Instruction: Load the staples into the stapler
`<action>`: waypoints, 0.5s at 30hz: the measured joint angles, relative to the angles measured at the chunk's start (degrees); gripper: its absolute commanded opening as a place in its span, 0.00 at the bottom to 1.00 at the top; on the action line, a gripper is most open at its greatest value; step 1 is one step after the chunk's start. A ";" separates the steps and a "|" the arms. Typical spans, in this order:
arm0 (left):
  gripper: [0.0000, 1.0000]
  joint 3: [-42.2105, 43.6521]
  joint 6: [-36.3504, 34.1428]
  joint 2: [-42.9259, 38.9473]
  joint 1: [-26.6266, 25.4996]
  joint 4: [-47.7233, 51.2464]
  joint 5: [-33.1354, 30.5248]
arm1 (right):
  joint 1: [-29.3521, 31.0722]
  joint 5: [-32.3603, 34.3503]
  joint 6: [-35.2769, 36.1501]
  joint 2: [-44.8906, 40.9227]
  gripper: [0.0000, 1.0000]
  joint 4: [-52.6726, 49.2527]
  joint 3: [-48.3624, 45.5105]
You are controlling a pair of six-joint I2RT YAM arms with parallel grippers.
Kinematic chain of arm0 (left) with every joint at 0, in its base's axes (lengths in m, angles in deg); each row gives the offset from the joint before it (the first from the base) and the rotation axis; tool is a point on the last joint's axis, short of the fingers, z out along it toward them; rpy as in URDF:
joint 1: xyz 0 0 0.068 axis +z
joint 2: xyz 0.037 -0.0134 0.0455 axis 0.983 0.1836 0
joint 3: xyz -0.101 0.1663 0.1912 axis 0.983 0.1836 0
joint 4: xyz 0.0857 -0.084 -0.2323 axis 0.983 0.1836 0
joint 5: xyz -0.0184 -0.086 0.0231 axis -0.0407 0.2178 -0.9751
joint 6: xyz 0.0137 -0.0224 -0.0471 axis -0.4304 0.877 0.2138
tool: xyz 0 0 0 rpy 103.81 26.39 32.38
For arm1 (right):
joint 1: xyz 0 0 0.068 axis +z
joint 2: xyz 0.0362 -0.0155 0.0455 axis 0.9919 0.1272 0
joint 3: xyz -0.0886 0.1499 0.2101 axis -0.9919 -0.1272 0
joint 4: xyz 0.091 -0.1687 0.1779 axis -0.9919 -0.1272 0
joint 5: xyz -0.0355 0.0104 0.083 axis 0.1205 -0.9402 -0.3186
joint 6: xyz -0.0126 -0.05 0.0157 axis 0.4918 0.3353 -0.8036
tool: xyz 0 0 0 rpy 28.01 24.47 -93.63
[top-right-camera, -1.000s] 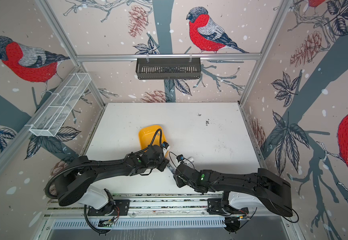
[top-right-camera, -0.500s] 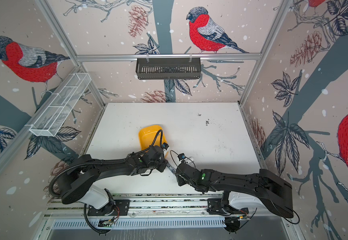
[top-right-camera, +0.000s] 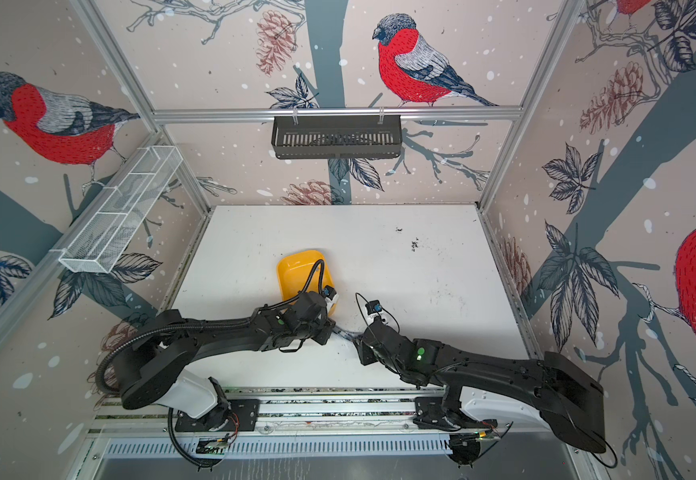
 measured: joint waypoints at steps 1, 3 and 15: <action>0.01 0.26 0.87 -0.37 0.00 0.04 -0.02 | -0.79 0.07 -0.28 -1.22 0.36 0.24 -0.42; 0.00 0.66 2.58 -1.33 -0.15 0.37 -0.26 | -2.69 0.33 -1.88 -3.28 0.32 0.04 -1.18; 0.00 0.48 13.20 -0.90 -2.69 2.84 -4.96 | -6.38 -1.57 -4.72 -1.11 0.24 -1.55 -3.91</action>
